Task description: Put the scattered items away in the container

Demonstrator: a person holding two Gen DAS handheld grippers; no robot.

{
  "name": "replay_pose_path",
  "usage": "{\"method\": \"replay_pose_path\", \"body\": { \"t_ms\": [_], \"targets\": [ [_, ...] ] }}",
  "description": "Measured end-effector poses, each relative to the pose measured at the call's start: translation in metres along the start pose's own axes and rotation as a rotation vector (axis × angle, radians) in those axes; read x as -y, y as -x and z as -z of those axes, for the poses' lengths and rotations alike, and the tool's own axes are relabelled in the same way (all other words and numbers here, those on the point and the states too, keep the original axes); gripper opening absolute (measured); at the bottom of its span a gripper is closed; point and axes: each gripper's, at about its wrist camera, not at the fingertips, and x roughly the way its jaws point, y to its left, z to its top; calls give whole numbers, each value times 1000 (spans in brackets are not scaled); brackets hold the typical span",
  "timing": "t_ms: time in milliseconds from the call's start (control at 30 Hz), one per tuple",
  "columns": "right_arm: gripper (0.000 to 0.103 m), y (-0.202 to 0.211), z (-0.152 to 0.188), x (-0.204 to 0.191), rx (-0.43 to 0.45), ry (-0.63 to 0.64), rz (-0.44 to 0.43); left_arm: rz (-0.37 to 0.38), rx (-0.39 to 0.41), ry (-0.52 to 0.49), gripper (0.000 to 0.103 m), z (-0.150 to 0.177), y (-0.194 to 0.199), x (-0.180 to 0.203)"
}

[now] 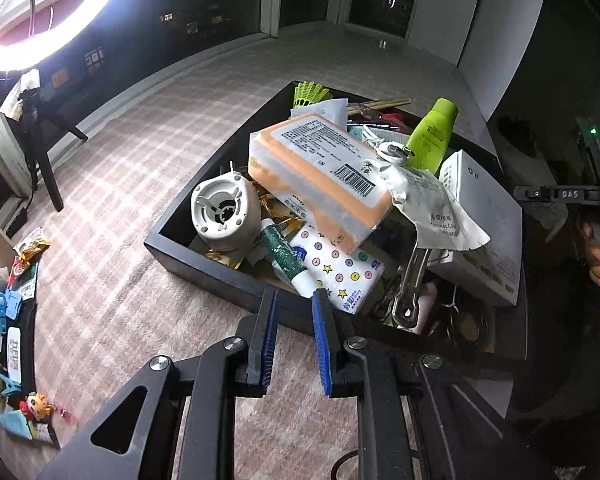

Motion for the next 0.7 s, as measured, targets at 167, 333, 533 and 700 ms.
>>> {"method": "replay_pose_path", "body": {
  "t_ms": [167, 333, 533, 700],
  "targets": [
    [23, -2, -1, 7, -37, -72, -37, 3, 7, 4, 16, 3, 6, -7],
    [26, -14, -2, 4, -88, -110, -56, 8, 3, 12, 16, 6, 5, -11],
    [26, -30, -10, 10, -175, -213, -59, 14, 5, 25, 16, 8, 1, -14],
    [21, -25, -12, 12, -197, -269, -99, 20, 12, 68, 16, 11, 1, -27]
  ]
}}
